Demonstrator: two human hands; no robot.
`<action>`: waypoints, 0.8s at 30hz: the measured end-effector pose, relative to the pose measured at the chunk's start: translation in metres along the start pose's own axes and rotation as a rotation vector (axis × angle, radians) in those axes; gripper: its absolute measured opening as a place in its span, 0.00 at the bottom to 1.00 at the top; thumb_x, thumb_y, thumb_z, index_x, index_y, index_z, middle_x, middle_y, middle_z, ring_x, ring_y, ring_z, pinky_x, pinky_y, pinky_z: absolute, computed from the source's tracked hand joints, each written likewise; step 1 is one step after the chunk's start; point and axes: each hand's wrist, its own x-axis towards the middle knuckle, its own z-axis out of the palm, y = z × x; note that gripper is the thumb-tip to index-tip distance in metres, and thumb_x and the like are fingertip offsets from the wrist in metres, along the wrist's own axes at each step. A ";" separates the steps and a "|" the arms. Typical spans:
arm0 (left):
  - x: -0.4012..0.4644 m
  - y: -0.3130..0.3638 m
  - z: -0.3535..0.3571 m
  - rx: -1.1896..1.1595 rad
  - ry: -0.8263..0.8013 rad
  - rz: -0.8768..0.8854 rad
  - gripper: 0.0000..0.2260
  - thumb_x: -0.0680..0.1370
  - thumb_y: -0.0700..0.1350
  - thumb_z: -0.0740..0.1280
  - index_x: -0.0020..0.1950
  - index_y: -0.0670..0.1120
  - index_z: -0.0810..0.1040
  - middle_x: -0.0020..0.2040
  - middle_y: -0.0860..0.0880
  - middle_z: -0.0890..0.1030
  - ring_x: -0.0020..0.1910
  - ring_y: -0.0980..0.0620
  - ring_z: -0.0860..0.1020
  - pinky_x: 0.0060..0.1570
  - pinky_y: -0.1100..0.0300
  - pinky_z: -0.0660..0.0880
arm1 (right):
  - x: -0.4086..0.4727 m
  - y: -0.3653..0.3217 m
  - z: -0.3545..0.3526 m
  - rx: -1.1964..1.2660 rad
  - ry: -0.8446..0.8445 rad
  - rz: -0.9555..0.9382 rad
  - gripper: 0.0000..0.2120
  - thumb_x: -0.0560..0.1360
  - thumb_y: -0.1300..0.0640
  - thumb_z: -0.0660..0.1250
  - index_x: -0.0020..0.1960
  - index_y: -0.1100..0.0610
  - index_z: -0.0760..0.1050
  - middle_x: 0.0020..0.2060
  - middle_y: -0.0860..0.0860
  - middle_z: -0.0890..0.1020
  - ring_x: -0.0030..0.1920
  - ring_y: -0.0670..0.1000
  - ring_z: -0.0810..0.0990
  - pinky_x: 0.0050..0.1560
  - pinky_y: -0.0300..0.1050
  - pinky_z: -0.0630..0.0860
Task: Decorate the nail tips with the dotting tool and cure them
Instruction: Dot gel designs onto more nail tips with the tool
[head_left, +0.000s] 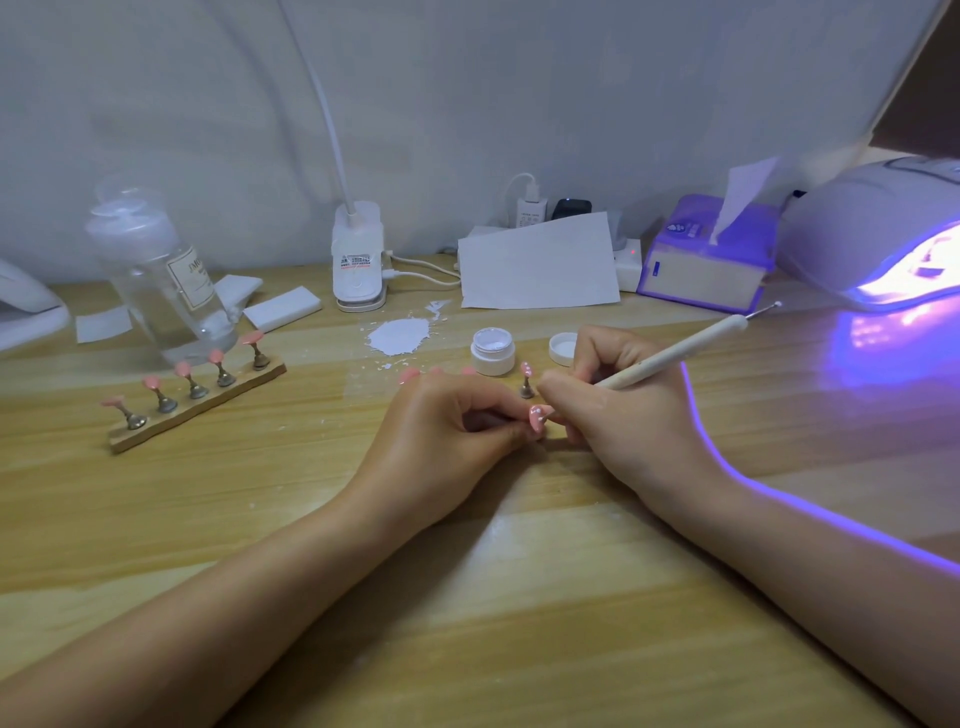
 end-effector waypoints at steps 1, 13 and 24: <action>0.000 0.000 0.000 0.002 0.000 0.001 0.04 0.70 0.33 0.72 0.41 0.41 0.84 0.35 0.53 0.83 0.36 0.62 0.80 0.41 0.72 0.74 | 0.000 0.000 0.000 0.002 0.001 0.000 0.18 0.68 0.76 0.61 0.27 0.59 0.61 0.13 0.44 0.69 0.16 0.39 0.69 0.20 0.27 0.63; 0.000 0.000 0.000 0.017 -0.003 0.007 0.04 0.69 0.34 0.72 0.41 0.41 0.84 0.36 0.51 0.84 0.35 0.64 0.79 0.40 0.71 0.74 | 0.001 0.002 0.000 -0.001 0.002 0.004 0.19 0.68 0.75 0.63 0.26 0.60 0.61 0.14 0.45 0.70 0.16 0.39 0.69 0.20 0.27 0.63; 0.000 0.000 -0.001 0.030 -0.018 0.033 0.04 0.70 0.33 0.71 0.41 0.41 0.84 0.34 0.54 0.82 0.34 0.70 0.76 0.37 0.76 0.69 | 0.001 0.001 0.000 -0.021 0.013 0.001 0.18 0.68 0.75 0.62 0.27 0.60 0.61 0.13 0.44 0.69 0.17 0.39 0.69 0.20 0.27 0.63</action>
